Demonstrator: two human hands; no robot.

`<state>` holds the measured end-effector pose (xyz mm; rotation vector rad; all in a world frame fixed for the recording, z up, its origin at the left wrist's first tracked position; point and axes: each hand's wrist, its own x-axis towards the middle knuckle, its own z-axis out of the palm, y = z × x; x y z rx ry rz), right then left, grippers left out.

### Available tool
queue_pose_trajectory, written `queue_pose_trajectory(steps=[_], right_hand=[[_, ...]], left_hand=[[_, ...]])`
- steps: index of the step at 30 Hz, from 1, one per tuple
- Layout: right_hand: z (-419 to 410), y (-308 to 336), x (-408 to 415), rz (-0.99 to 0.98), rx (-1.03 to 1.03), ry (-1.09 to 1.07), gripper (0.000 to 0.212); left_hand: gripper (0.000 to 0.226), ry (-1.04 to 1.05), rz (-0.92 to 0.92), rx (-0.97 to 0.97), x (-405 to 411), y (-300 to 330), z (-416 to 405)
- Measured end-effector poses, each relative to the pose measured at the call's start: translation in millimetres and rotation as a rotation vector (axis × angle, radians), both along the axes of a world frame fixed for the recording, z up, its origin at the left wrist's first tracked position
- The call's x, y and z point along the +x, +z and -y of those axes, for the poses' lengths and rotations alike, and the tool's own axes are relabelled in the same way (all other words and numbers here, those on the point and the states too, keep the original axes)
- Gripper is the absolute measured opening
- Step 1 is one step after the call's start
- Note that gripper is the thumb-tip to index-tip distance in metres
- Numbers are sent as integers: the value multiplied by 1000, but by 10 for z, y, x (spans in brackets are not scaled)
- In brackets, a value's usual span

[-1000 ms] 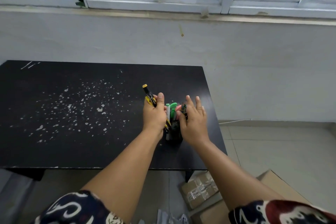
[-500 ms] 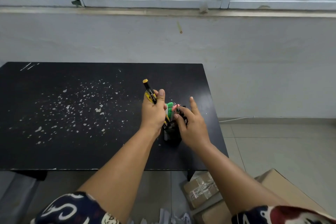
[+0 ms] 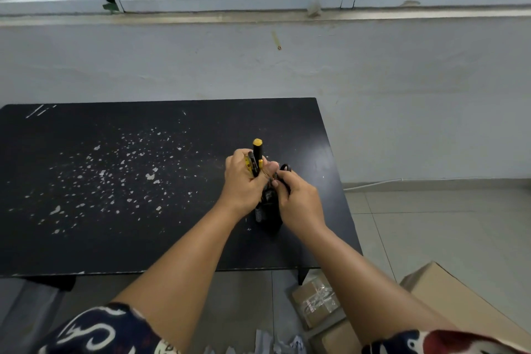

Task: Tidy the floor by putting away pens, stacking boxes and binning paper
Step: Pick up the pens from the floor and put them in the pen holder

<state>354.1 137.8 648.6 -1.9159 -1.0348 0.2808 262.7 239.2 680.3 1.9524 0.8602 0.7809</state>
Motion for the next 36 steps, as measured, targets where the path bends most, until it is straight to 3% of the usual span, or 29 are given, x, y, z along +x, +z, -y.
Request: queue_pose_trajectory(steps=[2, 5, 7, 12, 13, 17, 19, 22, 27, 32, 36], right_hand=[[9, 16, -14, 76, -21, 9, 20], [42, 88, -20, 180, -103, -7, 30], [89, 118, -16, 167, -112, -35, 36], [291, 5, -32, 356, -53, 86, 13], [330, -21, -45, 387, -94, 129, 17], [399, -38, -83, 445, -317, 210, 71], [397, -28, -82, 426, -316, 214, 64], [401, -53, -82, 314, -248, 171, 35], [397, -107, -132, 136, -121, 82, 40], [377, -126, -157, 77, -154, 31, 34], [420, -165, -181, -12, -151, 25, 35]], left_hand=[[24, -23, -19, -47, 13, -27, 4], [41, -49, 37, -328, 40, -43, 22], [35, -61, -18, -317, 23, -20, 28], [47, -72, -95, -289, -42, -34, 68], [48, -79, -118, -300, -55, -62, 81], [39, -160, -42, -351, -152, -140, 155], [39, -169, 48, -315, -187, -135, 148], [46, -123, 101, -288, -189, -50, 136], [53, -95, 35, -280, -153, -2, 160], [55, 29, -39, -337, -150, -30, 179], [69, -9, -44, -368, -215, -11, 206]])
